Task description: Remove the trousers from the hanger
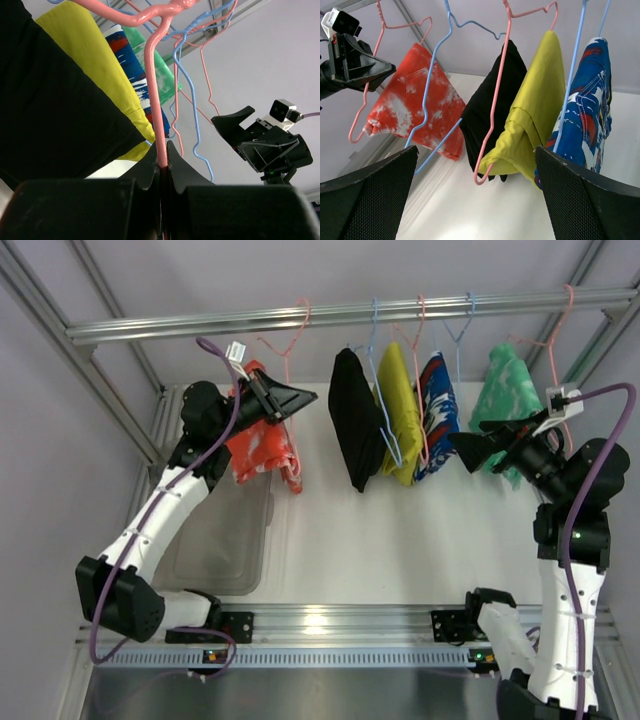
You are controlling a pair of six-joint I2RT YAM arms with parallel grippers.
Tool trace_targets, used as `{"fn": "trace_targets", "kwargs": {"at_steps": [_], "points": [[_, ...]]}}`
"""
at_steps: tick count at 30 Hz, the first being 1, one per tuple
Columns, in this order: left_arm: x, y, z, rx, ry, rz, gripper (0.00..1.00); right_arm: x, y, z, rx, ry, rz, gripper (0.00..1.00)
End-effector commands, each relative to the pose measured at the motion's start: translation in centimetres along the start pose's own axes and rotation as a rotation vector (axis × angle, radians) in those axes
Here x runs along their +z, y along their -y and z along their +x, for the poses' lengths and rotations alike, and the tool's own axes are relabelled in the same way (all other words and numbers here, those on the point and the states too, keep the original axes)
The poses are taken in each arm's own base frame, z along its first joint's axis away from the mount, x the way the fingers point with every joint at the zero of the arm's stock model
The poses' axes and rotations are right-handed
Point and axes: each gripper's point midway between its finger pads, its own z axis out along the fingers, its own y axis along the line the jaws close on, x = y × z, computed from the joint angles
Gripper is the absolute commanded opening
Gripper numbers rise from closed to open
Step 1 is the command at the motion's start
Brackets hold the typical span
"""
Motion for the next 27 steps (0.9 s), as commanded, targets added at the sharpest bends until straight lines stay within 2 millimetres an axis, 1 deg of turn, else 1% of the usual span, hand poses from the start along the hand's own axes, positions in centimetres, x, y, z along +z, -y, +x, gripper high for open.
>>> {"fn": "trace_targets", "kwargs": {"at_steps": [1,2,4,6,7,9,10,11,14,15,16,18,20,23,24,25,26,27], "points": [[-1.5,9.8,0.3,0.342,-0.045,0.356,0.00,0.1,-1.3,-2.6,-0.054,0.063,-0.049,0.99],[-1.3,10.3,0.0,0.359,-0.032,0.383,0.00,0.1,-1.2,-2.5,-0.058,0.062,-0.046,0.99],[-0.3,10.2,-0.7,0.351,-0.023,0.399,0.00,0.1,-1.1,-2.4,-0.062,0.062,-0.044,0.99],[0.2,10.7,-1.5,0.360,-0.002,0.425,0.00,0.1,-1.0,-2.2,-0.062,0.058,-0.043,1.00],[1.0,10.1,-1.6,0.331,-0.009,0.422,0.00,0.1,-1.0,-2.2,-0.064,0.059,-0.045,1.00],[1.1,11.5,-2.3,0.358,0.007,0.475,0.00,0.1,-1.1,-2.0,-0.064,0.057,-0.049,1.00],[1.3,11.7,-2.5,0.356,0.007,0.484,0.00,0.0,-1.1,-2.0,-0.066,0.057,-0.050,0.99],[1.2,12.4,-2.8,0.370,0.014,0.502,0.00,0.0,-1.2,-2.0,-0.073,0.059,-0.051,1.00],[0.8,13.4,-3.0,0.394,0.024,0.518,0.00,-0.1,-1.3,-2.1,-0.084,0.059,-0.057,0.99],[0.6,13.6,-3.0,0.396,0.023,0.519,0.00,-0.1,-1.4,-2.1,-0.085,0.060,-0.059,0.99],[0.2,14.2,-2.9,0.400,0.026,0.524,0.00,-0.1,-1.5,-2.2,-0.087,0.062,-0.063,0.99],[-0.2,14.3,-2.7,0.400,0.022,0.521,0.00,0.0,-1.5,-2.1,-0.074,0.061,-0.069,0.99],[-1.4,15.5,-2.2,0.432,0.028,0.527,0.00,0.2,-1.6,-2.3,-0.061,0.068,-0.081,0.99],[-1.9,15.1,-1.2,0.411,0.003,0.490,0.00,0.4,-2.2,-2.9,-0.033,0.087,-0.106,1.00],[-2.6,15.6,-0.8,0.422,-0.001,0.492,0.00,0.5,-2.4,-3.1,-0.023,0.094,-0.116,1.00],[-2.7,14.7,-0.1,0.405,-0.019,0.472,0.00,0.6,-2.8,-3.3,-0.012,0.102,-0.129,0.99],[-2.9,14.5,0.6,0.393,-0.034,0.459,0.00,0.9,-3.3,-3.4,0.034,0.098,-0.154,1.00],[-3.1,14.3,1.1,0.389,-0.044,0.449,0.00,1.2,-3.8,-3.9,0.036,0.117,-0.178,1.00]]}}
